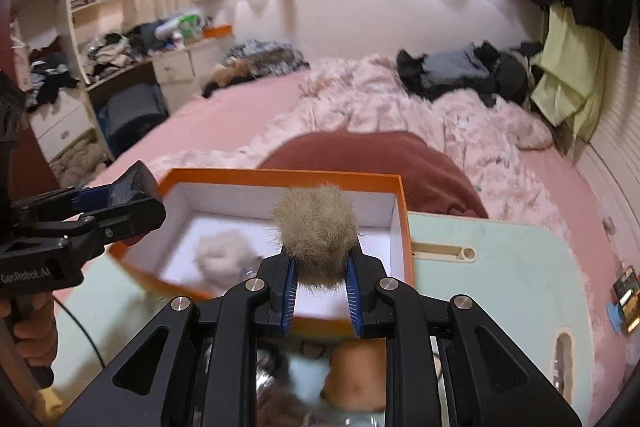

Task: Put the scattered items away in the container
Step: 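Carry the pouch and grey pompom into the box and open both grippers, then withdraw both open grippers from the box back over the table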

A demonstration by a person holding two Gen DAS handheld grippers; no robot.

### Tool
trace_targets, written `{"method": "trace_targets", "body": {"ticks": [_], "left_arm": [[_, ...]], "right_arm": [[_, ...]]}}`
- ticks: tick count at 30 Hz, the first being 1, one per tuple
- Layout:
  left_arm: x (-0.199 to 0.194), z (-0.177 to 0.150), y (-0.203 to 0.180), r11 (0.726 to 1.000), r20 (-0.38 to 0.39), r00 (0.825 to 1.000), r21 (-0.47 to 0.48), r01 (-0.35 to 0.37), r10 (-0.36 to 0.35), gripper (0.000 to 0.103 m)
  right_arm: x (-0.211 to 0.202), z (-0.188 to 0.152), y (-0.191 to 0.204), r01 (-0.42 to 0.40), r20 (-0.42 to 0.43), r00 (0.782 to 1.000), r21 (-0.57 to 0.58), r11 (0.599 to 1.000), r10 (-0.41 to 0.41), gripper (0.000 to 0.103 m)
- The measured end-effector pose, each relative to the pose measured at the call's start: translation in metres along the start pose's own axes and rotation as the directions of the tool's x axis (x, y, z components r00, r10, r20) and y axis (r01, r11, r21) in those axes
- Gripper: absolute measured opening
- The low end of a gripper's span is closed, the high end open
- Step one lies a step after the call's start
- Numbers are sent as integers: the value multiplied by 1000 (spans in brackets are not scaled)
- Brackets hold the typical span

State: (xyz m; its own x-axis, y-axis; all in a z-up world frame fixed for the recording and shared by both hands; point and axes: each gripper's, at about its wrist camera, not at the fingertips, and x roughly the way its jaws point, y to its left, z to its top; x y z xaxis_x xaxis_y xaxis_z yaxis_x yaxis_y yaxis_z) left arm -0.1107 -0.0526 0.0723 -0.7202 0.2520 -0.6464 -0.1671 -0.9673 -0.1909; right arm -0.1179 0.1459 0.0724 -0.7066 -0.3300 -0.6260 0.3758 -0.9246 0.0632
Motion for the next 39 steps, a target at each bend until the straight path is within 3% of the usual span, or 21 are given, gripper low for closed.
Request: {"method": "trace_targets", "body": {"ticks": [6, 7, 10, 12, 14, 21, 26, 34, 39], "left_arm": [[25, -2, 8, 1000, -51, 999, -27, -1, -1, 67], [25, -4, 9, 999, -50, 999, -37, 7, -9, 73], [19, -8, 10, 996, -20, 999, -76, 45, -46, 84], [10, -9, 10, 995, 12, 999, -86, 47, -46, 88], [3, -8, 6, 996, 33, 999, -73, 41, -39, 89], [-45, -19, -13, 999, 115, 992, -12, 46, -44, 99], [-76, -50, -26, 996, 111, 990, 28, 80, -83, 101], [-84, -117, -7, 992, 44, 997, -112, -55, 60, 102], [-71, -140, -11, 988, -16, 997, -137, -77, 75, 102]], "right_arm": [[21, 8, -12, -7, -36, 999, 69, 998, 9, 25], [22, 8, -14, -12, -37, 999, 85, 996, 15, 26], [16, 8, -18, 27, -12, 1000, 115, 993, -26, 43], [7, 7, -17, 56, 30, 998, 121, 991, -60, 72], [-6, 6, -17, 56, 96, 993, 122, 991, -68, 77], [-38, 2, -12, 10, 123, 992, 121, 993, -25, 77], [-65, -15, -5, -35, 111, 994, 112, 993, 23, 77], [-88, -77, 14, 28, -3, 1000, -12, 1000, -28, 77], [-88, -115, 8, 28, -67, 997, 40, 999, -25, 77]]}}
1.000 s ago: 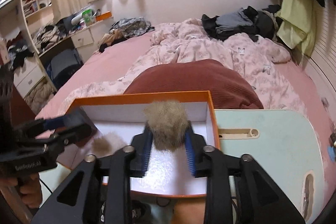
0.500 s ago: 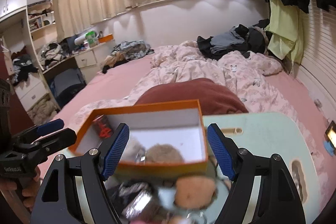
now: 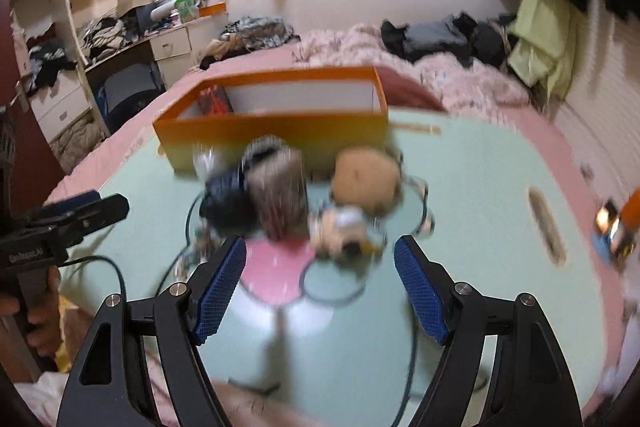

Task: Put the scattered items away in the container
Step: 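Withdraw both open grippers from the box back over the table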

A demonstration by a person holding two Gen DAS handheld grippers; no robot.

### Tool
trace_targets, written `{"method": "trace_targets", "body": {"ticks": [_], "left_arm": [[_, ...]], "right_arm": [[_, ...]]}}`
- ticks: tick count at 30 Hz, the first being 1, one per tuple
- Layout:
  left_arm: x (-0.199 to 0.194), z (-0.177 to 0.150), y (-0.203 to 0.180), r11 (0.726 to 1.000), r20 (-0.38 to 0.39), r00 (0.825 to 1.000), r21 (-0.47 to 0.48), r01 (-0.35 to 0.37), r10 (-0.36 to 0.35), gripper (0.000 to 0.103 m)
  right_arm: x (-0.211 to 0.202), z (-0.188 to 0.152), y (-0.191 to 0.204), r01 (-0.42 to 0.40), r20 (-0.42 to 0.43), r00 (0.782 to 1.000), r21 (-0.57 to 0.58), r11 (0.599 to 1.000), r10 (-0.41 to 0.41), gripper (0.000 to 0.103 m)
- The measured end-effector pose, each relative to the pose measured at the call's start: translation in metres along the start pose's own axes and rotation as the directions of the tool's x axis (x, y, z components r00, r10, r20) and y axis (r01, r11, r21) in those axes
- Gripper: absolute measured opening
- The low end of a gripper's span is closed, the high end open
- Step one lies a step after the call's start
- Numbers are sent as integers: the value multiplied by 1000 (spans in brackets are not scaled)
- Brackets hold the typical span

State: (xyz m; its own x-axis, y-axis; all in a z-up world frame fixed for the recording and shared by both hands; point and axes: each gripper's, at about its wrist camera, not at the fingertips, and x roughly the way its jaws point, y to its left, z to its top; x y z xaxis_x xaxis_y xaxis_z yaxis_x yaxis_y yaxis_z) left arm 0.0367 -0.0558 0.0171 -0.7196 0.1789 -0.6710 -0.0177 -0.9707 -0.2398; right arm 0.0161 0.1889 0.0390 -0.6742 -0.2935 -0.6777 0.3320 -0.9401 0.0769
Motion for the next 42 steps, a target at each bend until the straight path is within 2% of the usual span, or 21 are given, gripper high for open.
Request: {"method": "trace_targets", "body": {"ticks": [2, 5, 9, 11, 14, 16, 28, 30, 32, 36, 40, 42], "left_arm": [[5, -5, -8, 1000, -4, 1000, 23, -19, 19, 102], [13, -15, -14, 998, -37, 998, 37, -53, 55, 102], [19, -24, -28, 982, -44, 989, 132, -133, 140, 102], [22, -27, -36, 970, -31, 986, 188, -152, 161, 103], [22, -27, -36, 972, -29, 989, 192, -135, 143, 103], [22, -27, -34, 973, -25, 990, 193, -130, 137, 103], [23, -25, -33, 974, -22, 991, 194, -122, 128, 103], [21, -23, -32, 980, -22, 995, 179, -87, 93, 103], [12, -19, -33, 986, 2, 1000, 165, -21, 21, 103], [6, -11, -49, 974, 35, 999, 226, 6, -15, 103], [20, -6, -70, 960, -1, 1000, 277, 22, -23, 90], [29, -3, -74, 961, -32, 999, 273, 38, -30, 88]], "right_arm": [[2, -8, 0, 18, 2, 1000, 5, 1000, -18, 77], [7, -14, 4, 92, -1, 996, -27, 995, -92, 77], [18, -21, -2, 84, -57, 995, 10, 996, -83, 77], [20, -24, -5, 91, -55, 995, 25, 996, -89, 87], [24, -24, -4, 76, -68, 995, 7, 997, -76, 103], [26, -26, 1, 108, -70, 991, -25, 994, -110, 103], [26, -27, 2, 106, -71, 992, -25, 994, -108, 103], [26, -27, 2, 106, -70, 992, -24, 994, -107, 103], [26, -27, 1, 104, -70, 992, -22, 994, -106, 103], [26, -27, 2, 103, -67, 992, -14, 995, -104, 103], [25, -26, -1, 101, -61, 993, 6, 995, -100, 103], [24, -26, -3, 104, -58, 993, 16, 994, -103, 103]]}}
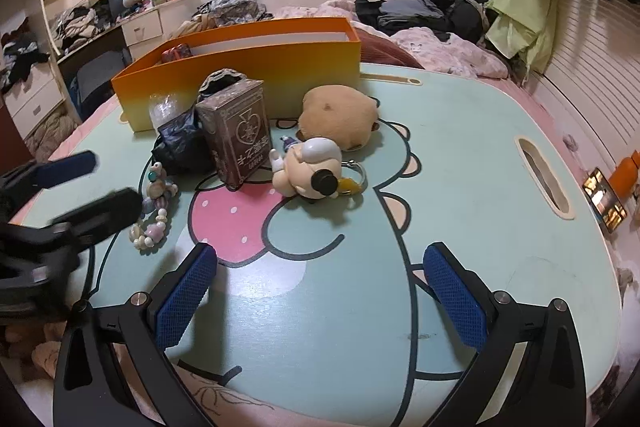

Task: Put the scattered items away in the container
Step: 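Withdraw both open grippers from the box back over the table, then grasp the bead bracelet with the left gripper while the right gripper grasps the mouse figurine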

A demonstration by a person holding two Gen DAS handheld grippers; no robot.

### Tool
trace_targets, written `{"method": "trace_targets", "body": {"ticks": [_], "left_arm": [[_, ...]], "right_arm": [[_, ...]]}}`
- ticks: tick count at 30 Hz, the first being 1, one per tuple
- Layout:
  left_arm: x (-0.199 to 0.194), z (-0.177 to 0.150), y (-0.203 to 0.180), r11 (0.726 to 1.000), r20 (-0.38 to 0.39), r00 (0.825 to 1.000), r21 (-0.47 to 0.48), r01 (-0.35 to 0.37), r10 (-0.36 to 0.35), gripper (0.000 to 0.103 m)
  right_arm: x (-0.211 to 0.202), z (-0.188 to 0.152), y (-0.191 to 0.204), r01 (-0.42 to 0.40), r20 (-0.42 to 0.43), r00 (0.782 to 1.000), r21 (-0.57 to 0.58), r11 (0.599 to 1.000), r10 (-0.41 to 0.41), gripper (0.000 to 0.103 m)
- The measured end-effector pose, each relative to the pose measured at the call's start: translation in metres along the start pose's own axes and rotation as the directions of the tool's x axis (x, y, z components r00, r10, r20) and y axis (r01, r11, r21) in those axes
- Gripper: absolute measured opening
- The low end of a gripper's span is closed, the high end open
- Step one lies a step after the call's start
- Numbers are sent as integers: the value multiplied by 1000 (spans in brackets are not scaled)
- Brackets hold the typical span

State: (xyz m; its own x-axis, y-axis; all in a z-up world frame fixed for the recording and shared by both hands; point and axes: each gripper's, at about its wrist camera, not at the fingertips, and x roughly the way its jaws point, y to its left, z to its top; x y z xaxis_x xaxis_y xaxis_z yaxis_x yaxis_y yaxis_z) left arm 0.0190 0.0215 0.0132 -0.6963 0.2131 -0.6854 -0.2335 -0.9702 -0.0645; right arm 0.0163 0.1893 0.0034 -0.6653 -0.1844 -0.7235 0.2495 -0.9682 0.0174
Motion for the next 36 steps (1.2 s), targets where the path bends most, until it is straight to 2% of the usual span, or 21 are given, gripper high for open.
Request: {"method": "trace_targets", "body": {"ticks": [3, 7, 8, 13, 18, 22, 28, 30, 31, 33, 34, 35, 36], "left_arm": [[11, 1, 0, 1000, -36, 999, -15, 12, -13, 65], [10, -4, -2, 1000, -31, 1000, -3, 0, 0, 27], [7, -5, -1, 1000, -27, 1000, -9, -9, 8, 23], [-13, -15, 7, 999, 40, 999, -35, -24, 25, 21], [-30, -20, 10, 999, 83, 996, -34, -39, 41, 21], [-32, -19, 11, 999, 89, 995, -34, -35, 38, 21], [-32, -18, 12, 999, 90, 995, -39, -33, 36, 21], [-31, -18, 13, 998, 89, 995, -45, -31, 35, 21], [-31, -18, 14, 998, 87, 996, -49, -29, 33, 21], [-30, -18, 15, 998, 84, 996, -56, -25, 30, 21], [-29, -18, 16, 998, 84, 996, -59, -24, 29, 21], [-29, -18, 16, 998, 87, 996, -62, -25, 31, 21], [-30, -18, 16, 998, 92, 995, -63, -27, 33, 21]], "right_arm": [[0, 0, -2, -2, 2, 1000, 7, 1000, 2, 103], [-2, 0, -3, 6, 8, 1000, 24, 1000, -6, 103], [-3, -1, -6, 8, 13, 1000, 41, 999, -9, 103], [-7, 1, -19, -4, 25, 1000, 105, 994, 1, 103], [-7, 17, -17, -29, 48, 999, 108, 994, 24, 103], [3, 37, -8, 36, 25, 999, 75, 997, -38, 102], [16, 51, 5, 75, 1, 997, -5, 997, -75, 92], [23, 51, 7, 75, -16, 997, -14, 997, -76, 79], [26, 50, 7, 71, -27, 997, -15, 997, -71, 76], [32, 47, 6, 52, -55, 997, -19, 998, -52, 57], [32, 45, 6, 50, -58, 997, -21, 999, -51, 54], [31, 43, 6, 43, -49, 998, -22, 999, -44, 44], [29, 40, 6, 39, -45, 998, -24, 999, -40, 43]]}}
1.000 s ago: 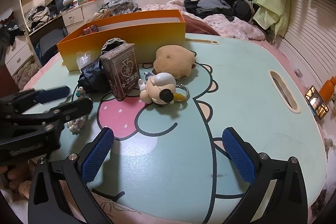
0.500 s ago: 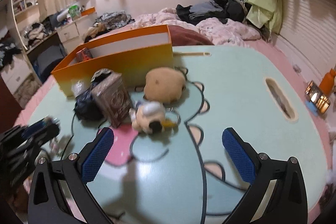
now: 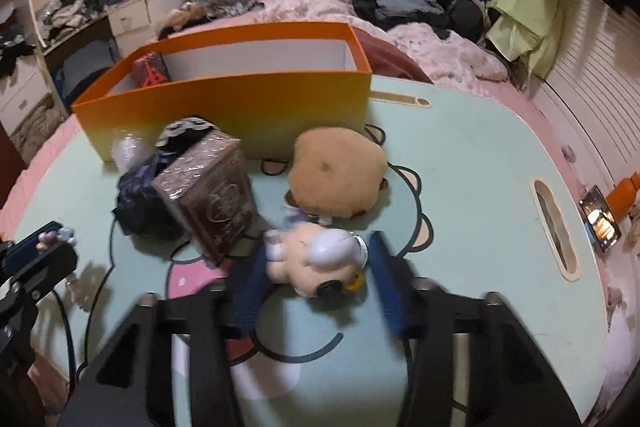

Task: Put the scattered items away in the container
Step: 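Grasp the bead bracelet with the left gripper while the right gripper grasps the mouse figurine, then carry the mouse figurine into the box and open the right gripper while the left holds the bracelet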

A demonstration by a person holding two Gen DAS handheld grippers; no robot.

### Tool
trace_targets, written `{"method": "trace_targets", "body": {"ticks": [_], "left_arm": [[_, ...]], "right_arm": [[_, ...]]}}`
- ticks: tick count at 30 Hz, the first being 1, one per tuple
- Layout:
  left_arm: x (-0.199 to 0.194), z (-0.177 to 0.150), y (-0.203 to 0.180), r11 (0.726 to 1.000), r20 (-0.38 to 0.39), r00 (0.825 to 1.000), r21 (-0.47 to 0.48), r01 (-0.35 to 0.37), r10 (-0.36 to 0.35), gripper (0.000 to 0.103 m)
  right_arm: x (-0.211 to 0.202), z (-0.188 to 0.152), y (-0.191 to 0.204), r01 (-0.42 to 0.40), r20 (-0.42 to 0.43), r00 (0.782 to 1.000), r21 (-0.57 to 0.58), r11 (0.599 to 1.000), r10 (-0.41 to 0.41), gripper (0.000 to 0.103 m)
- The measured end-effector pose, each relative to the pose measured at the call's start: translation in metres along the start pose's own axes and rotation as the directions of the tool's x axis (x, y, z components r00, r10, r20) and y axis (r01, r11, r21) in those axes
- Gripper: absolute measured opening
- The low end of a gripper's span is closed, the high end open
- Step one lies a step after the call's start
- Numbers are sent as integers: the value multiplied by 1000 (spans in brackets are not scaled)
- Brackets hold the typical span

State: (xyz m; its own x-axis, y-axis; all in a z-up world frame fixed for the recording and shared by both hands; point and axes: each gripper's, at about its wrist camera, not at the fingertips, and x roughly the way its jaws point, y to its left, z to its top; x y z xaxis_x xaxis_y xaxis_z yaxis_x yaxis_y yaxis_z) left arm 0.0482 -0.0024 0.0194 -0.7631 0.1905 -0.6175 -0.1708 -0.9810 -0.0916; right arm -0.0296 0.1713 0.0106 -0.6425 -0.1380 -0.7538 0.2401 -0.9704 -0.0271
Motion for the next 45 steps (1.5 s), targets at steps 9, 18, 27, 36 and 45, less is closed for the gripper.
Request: {"method": "trace_targets", "body": {"ticks": [9, 18, 27, 36, 45], "left_arm": [[6, -5, -3, 1000, -25, 1000, 15, -12, 12, 21], [5, -7, -4, 1000, -27, 1000, 26, -8, 9, 21], [5, -8, -5, 1000, -29, 1000, 27, -7, 7, 21], [6, -9, -3, 1000, -31, 1000, 23, -3, 3, 21], [3, -5, 6, 1000, -16, 1000, 10, -8, 8, 21]], "right_arm": [[-37, -41, 11, -186, 104, 977, -5, 982, 186, 42], [-45, -38, 25, -206, 145, 966, -67, 976, 214, 42], [-44, -37, 27, -199, 145, 967, -75, 977, 208, 42], [-46, -37, 28, -195, 146, 968, -81, 978, 205, 42], [-49, -36, 27, -187, 158, 967, -85, 979, 199, 42]]}}
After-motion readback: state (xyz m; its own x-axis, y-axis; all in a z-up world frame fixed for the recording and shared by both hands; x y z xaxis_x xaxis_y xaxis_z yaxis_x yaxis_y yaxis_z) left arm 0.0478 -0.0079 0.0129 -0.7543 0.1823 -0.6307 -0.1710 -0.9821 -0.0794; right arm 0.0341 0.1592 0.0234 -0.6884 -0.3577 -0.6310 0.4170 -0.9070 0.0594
